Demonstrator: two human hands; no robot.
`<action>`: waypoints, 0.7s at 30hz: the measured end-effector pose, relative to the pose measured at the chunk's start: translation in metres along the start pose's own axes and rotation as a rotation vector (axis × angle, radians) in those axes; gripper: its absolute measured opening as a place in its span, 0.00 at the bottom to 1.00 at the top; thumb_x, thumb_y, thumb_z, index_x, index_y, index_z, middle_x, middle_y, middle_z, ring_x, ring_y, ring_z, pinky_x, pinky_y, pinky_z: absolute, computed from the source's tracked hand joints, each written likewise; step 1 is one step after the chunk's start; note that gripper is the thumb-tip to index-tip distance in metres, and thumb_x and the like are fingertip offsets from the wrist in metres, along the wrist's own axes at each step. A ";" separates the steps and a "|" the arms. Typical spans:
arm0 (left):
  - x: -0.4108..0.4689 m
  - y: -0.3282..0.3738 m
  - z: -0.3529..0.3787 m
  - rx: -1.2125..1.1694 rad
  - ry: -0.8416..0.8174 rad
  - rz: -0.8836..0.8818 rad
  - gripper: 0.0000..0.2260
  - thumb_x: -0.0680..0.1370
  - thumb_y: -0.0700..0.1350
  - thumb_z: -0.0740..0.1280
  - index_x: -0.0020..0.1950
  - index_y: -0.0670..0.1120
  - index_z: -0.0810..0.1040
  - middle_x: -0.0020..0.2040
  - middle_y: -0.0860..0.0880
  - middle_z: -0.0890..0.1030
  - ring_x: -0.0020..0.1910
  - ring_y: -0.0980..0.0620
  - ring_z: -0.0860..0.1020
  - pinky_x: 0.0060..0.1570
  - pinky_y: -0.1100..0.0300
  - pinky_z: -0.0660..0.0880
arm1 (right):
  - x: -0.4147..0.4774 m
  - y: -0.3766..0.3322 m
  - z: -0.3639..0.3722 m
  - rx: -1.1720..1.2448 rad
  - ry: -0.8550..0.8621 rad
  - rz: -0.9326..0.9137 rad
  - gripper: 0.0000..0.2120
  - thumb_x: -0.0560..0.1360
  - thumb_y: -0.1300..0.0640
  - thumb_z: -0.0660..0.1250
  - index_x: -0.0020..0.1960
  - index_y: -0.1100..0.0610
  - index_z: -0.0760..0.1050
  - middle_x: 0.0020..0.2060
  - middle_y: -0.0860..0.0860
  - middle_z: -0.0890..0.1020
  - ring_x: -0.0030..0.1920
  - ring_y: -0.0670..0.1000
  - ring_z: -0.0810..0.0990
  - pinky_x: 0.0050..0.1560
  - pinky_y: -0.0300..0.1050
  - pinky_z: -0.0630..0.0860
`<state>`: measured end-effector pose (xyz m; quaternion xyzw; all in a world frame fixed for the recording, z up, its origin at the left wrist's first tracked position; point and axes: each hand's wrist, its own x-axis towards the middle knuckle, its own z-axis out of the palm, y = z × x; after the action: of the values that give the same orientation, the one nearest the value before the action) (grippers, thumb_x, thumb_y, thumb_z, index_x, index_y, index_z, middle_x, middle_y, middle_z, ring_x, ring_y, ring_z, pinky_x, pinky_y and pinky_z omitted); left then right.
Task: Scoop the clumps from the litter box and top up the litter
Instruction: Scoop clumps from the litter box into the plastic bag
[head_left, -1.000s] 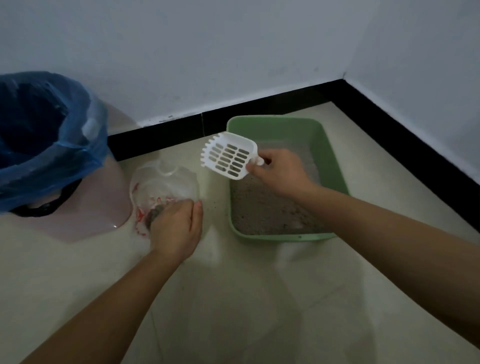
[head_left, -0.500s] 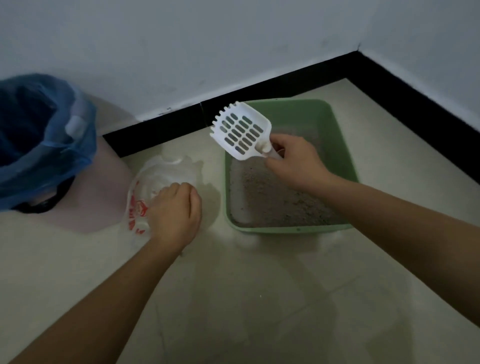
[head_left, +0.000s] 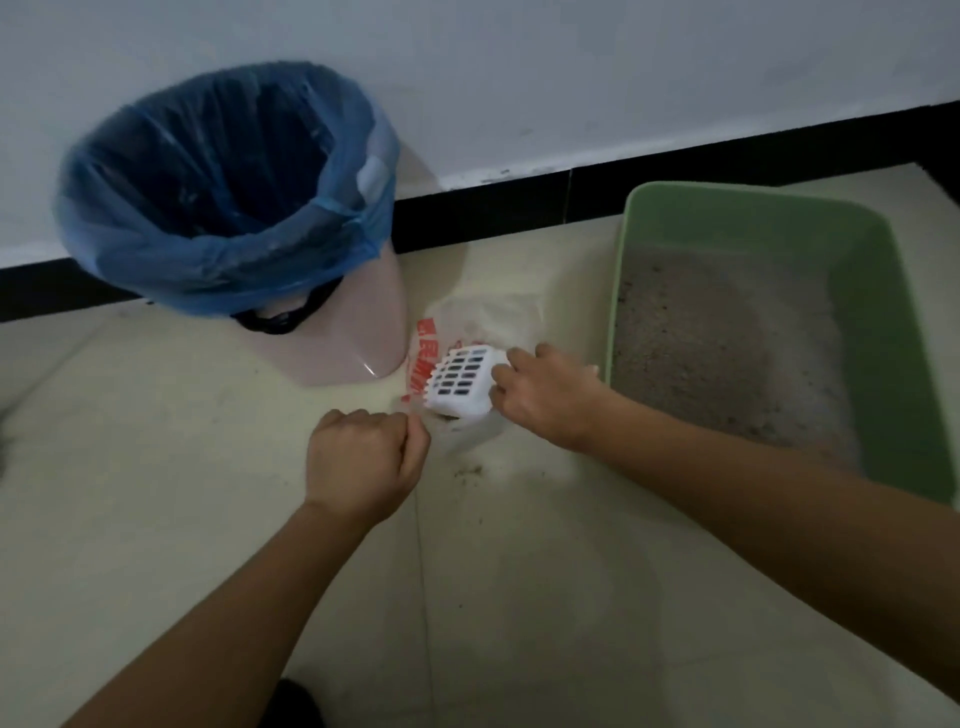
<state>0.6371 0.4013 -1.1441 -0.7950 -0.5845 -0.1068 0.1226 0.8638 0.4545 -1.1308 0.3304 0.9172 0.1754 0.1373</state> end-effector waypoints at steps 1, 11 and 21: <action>0.001 0.001 -0.001 -0.007 0.004 -0.003 0.20 0.77 0.46 0.58 0.24 0.47 0.68 0.20 0.48 0.69 0.19 0.47 0.63 0.30 0.60 0.62 | 0.002 -0.003 0.002 -0.011 -0.026 -0.026 0.09 0.63 0.59 0.76 0.42 0.52 0.81 0.38 0.51 0.80 0.38 0.54 0.79 0.31 0.44 0.68; 0.014 0.004 0.004 -0.038 -0.072 -0.042 0.20 0.77 0.48 0.59 0.24 0.46 0.70 0.20 0.49 0.70 0.19 0.47 0.65 0.26 0.64 0.59 | -0.006 0.003 0.006 0.253 -0.066 0.064 0.17 0.76 0.64 0.64 0.64 0.56 0.75 0.57 0.57 0.76 0.53 0.58 0.77 0.46 0.52 0.75; 0.044 0.056 0.001 -0.019 -0.100 -0.032 0.15 0.77 0.49 0.58 0.36 0.43 0.77 0.34 0.41 0.78 0.34 0.41 0.76 0.34 0.54 0.71 | -0.085 0.084 -0.041 1.807 0.469 0.805 0.25 0.76 0.62 0.71 0.71 0.58 0.71 0.47 0.52 0.85 0.44 0.46 0.84 0.46 0.42 0.81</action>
<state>0.7035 0.4251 -1.1357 -0.7911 -0.6013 -0.0744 0.0839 0.9590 0.4507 -1.0480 0.5521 0.5309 -0.4900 -0.4163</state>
